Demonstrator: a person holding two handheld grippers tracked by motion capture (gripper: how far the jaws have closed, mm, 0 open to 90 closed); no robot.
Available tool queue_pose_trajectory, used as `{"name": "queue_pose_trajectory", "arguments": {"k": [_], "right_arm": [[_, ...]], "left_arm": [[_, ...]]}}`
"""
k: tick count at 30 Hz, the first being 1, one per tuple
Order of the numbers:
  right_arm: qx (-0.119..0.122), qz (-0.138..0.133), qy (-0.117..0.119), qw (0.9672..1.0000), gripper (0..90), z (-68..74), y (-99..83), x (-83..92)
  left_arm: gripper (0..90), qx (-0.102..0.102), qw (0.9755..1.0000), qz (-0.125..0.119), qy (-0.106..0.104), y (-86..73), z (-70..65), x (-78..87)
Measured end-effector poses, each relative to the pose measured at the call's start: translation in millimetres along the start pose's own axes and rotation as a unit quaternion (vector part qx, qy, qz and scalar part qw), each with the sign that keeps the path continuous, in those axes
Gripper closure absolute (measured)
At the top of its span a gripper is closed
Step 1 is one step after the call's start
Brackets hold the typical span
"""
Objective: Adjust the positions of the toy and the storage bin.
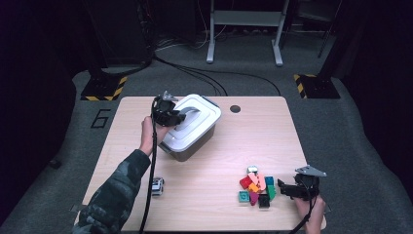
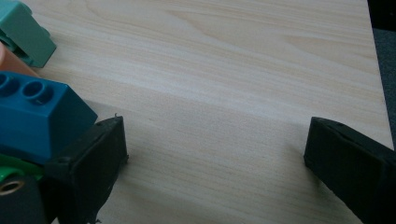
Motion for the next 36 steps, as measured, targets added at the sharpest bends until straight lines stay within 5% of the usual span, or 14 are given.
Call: {"name": "queue_pose_trajectory", "arguments": {"k": [10,23,36], "right_arm": [[0.0,0.0,0.0,1.0,5.0,0.0,0.0,0.0],[0.0,0.0,0.0,1.0,5.0,0.0,0.0,0.0],[0.0,0.0,0.0,1.0,5.0,0.0,0.0,0.0]], "left_arm": [[67.1,0.012,0.9995,-0.004,-0.03,-1.6,-19.8,1.0],[67.0,0.002,0.9987,-0.003,-0.052,-2.0,-49.7,0.3],[66.8,0.016,0.9952,-0.006,-0.096,-2.9,-71.4,-1.8]]}}
Point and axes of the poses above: each handheld gripper's, and its own axes: x roughly backward along the jaws, y roughly out of its top, z roughly to its left, the point moved 8 cm from there along -x, roughly forward along the jaws, and after that the axes turned 2 degrees about x, right-handed, at the moved point
